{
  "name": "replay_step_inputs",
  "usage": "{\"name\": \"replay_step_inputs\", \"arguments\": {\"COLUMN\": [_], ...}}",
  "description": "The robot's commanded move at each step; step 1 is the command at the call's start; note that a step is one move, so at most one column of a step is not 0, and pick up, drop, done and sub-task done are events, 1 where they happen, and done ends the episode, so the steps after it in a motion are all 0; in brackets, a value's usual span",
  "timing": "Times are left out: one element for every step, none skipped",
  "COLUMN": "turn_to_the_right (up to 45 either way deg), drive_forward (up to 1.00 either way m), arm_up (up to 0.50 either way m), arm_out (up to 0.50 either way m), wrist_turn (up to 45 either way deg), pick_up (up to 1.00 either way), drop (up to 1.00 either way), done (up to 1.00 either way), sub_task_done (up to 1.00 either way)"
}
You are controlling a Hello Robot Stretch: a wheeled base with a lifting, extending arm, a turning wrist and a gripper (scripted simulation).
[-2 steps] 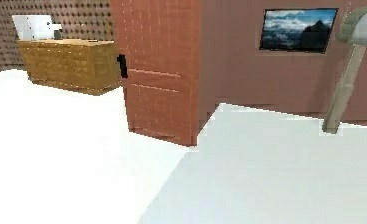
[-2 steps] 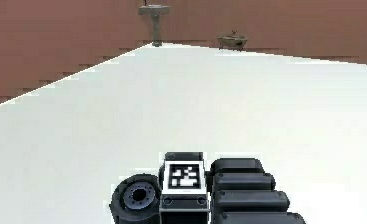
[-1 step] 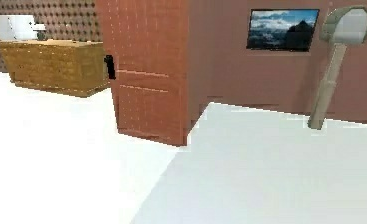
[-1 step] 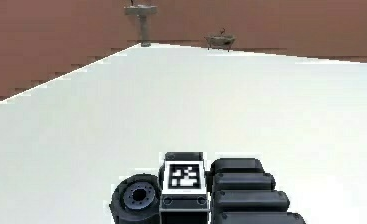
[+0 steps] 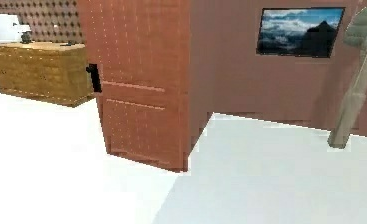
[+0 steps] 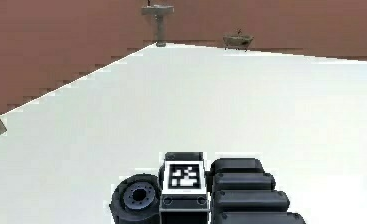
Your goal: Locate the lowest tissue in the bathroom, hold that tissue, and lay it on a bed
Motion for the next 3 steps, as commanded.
{"name": "replay_step_inputs", "arguments": {"turn_to_the_right": [-21.0, 0.0, -45.0], "drive_forward": [0.00, 0.50, 0.00], "arm_up": [0.00, 0.00, 0.00], "arm_out": [0.00, 0.00, 0.00], "wrist_turn": [0.0, 0.0, 0.0], "pick_up": [0.00, 0.00, 0.00], "drop": [0.00, 0.00, 0.00], "done": [0.00, 0.00, 0.00], "sub_task_done": [0.00, 0.00, 0.00]}}
